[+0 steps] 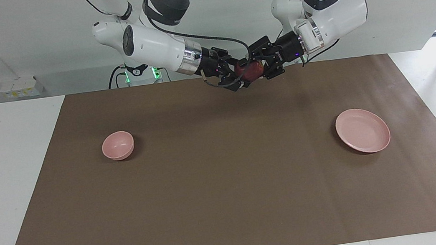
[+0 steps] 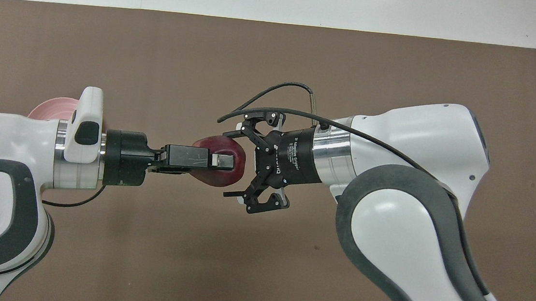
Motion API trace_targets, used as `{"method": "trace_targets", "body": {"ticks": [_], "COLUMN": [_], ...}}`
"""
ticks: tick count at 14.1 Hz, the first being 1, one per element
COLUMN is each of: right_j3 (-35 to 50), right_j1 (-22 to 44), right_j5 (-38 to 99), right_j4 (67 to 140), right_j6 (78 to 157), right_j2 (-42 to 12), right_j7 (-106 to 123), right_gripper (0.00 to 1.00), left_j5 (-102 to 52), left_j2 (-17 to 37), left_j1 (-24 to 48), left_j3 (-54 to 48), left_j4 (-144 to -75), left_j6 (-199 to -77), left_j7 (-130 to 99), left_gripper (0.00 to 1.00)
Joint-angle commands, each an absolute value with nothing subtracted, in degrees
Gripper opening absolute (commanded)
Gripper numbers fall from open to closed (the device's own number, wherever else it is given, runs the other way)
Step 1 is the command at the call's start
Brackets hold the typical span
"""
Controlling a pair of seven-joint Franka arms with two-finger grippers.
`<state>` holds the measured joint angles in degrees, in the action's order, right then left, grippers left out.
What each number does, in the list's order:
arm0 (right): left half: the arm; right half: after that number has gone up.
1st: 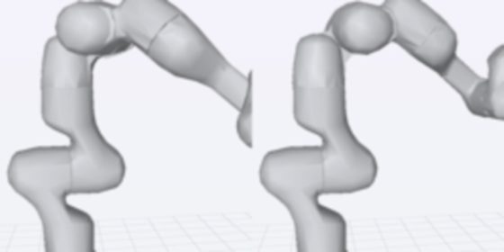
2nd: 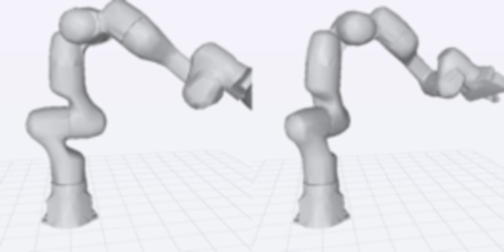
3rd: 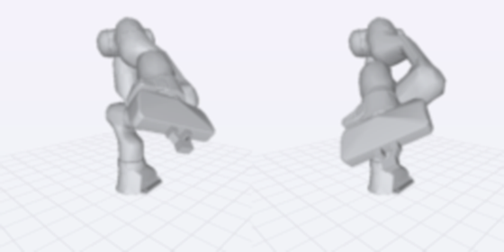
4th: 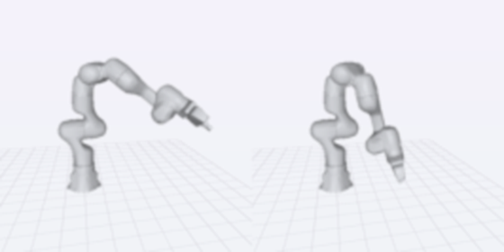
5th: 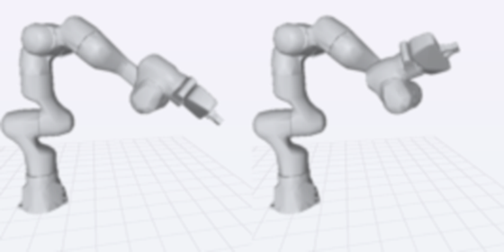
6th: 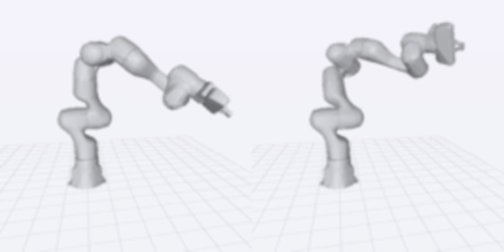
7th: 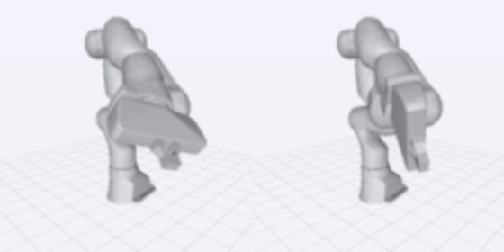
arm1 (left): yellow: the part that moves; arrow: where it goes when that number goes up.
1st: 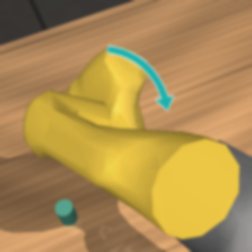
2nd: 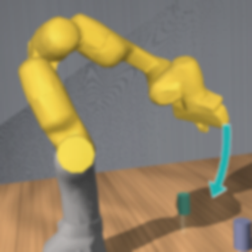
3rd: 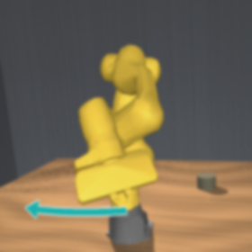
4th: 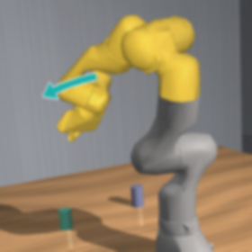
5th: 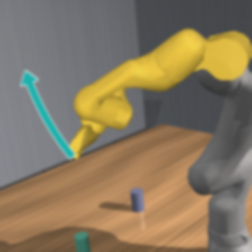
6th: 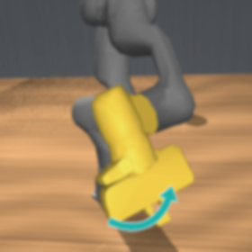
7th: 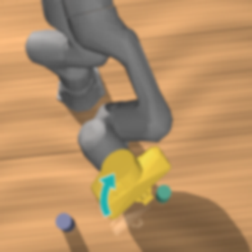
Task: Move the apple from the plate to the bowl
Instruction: 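Close the right gripper on the apple and open the left gripper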
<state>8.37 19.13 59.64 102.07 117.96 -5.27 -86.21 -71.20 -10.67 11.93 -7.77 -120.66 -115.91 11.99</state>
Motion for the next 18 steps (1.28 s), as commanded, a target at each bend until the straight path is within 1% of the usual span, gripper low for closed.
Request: {"method": "trace_targets", "body": {"ticks": [1,5,6,7,8,14,16,18], "right_j3": [8.7,8.7,8.6,8.6,8.6,8.2,8.1,8.1], "right_j1": [19.2,19.2,19.2,19.2,19.2,18.0,16.5,15.3], "right_j5": [61.0,61.0,61.0,60.8,60.8,59.8,57.0,49.6], "right_j4": [102.3,102.3,102.2,102.2,102.3,102.3,102.1,101.7], "right_j6": [118.3,118.3,118.3,118.3,118.3,118.3,118.3,118.3], "right_j2": [-4.7,-4.7,-4.7,-4.7,-4.7,-5.1,-5.4,-6.1], "right_j7": [-87.4,-87.3,-87.3,-87.2,-87.2,-86.5,-86.0,-83.1], "right_gripper": [0.08,0.08,0.08,0.08,0.08,0.08,0.09,0.08], "left_j5": [-72.2,-72.2,-72.2,-71.8,-71.3,-67.7,-61.8,-50.9], "left_j2": [-12.3,-12.0,-11.8,-11.6,-11.6,-12.4,-12.4,-12.4], "left_j1": [13.4,14.1,14.1,14.0,14.0,11.8,10.9,10.6], "left_j3": [-7.6,-8.0,-8.0,-8.0,-7.9,-7.6,-7.5,-7.5], "left_j4": [-122.2,-121.8,-121.4,-120.9,-120.1,-118.2,-116.1,-113.4], "left_j6": [-117.4,-117.5,-117.5,-117.6,-117.8,-116.7,-116.7,-116.4], "left_j7": [11.1,8.3,5.8,3.4,2.9,-0.7,-4.2,-8.8], "left_gripper": [0.0,0.0,0.14,0.6,1.0,1.0,1.0,1.0]}}
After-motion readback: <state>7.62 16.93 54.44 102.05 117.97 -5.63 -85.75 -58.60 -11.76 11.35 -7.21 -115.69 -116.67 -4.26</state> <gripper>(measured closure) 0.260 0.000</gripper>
